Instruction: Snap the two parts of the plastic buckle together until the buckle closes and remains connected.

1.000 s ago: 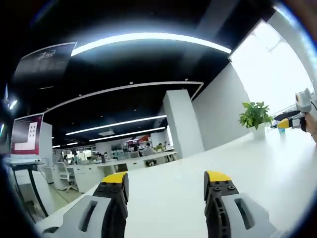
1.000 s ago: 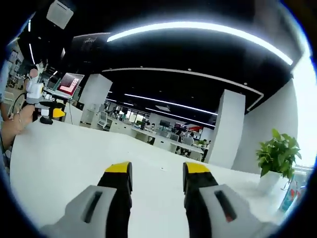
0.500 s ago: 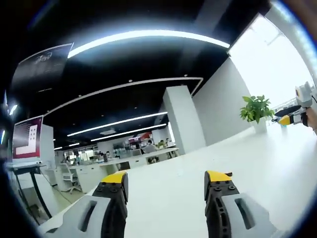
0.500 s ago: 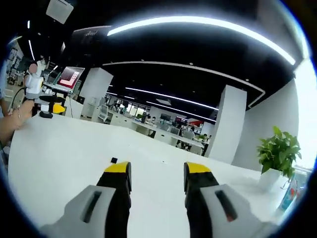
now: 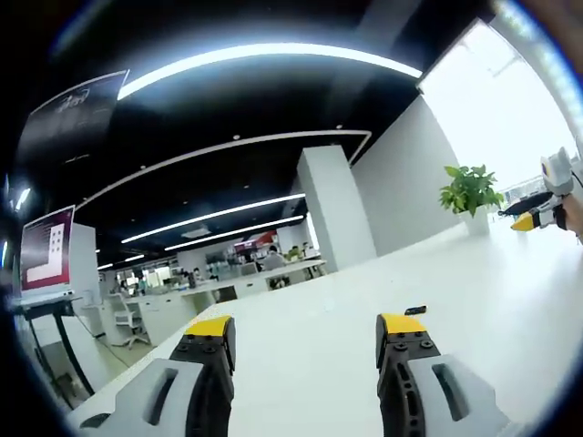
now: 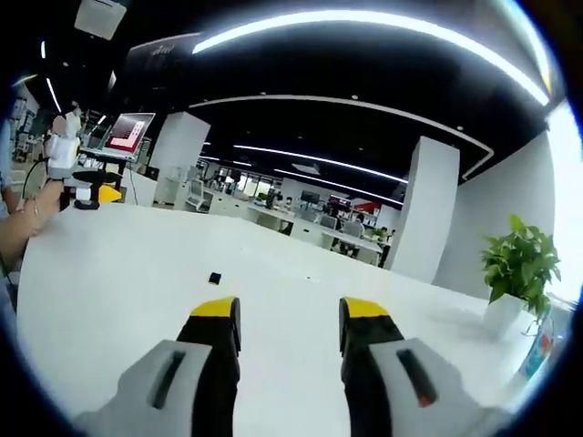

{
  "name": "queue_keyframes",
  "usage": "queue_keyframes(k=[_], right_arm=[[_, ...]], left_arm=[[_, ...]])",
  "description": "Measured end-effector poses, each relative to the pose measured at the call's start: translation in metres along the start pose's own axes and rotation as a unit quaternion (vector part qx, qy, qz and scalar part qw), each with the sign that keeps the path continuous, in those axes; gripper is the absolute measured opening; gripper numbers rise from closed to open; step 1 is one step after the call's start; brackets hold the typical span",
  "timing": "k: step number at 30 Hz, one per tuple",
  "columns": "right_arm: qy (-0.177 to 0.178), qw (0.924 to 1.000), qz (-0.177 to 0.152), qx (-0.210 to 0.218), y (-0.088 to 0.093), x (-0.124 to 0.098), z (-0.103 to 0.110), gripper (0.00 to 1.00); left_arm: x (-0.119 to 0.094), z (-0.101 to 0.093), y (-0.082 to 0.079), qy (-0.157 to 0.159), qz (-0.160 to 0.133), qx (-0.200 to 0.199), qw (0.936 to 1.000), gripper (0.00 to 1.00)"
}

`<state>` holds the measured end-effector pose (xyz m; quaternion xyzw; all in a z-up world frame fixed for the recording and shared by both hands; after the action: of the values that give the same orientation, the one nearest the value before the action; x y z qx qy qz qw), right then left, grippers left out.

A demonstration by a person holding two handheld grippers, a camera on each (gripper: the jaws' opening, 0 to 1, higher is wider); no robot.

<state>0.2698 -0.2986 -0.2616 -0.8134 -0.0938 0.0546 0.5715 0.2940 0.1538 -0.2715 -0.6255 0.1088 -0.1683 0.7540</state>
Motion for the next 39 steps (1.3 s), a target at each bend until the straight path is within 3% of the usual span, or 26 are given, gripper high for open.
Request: queue_keyframes(k=[16,39], right_arm=[[0.001,0.9999,0.009,-0.005,0.0010,0.0006,0.0008,0.43],[0.014,0.9994,0.024,-0.022,0.0070,0.0073,-0.0004,0.43]], left_arm=[[-0.0003,-0.0006,0.0015,0.002,0.011,0.000,0.9999,0.63],[0.0026,-0.0015,0.0019,0.014,0.004,-0.006,0.9999,0.63]])
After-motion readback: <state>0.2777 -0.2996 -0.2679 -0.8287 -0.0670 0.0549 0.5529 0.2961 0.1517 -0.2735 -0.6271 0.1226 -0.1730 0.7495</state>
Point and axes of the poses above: the point that each gripper's makers call its tool centre point, and the gripper's own axes: x roughly forward along the fingers, z roughly to its left, y roughly out of its underside, the point moved 9 cm from there along -x, roughly backward along the fingers, and after that the axes turned 7 degrees about y, right-handed, at the moved point
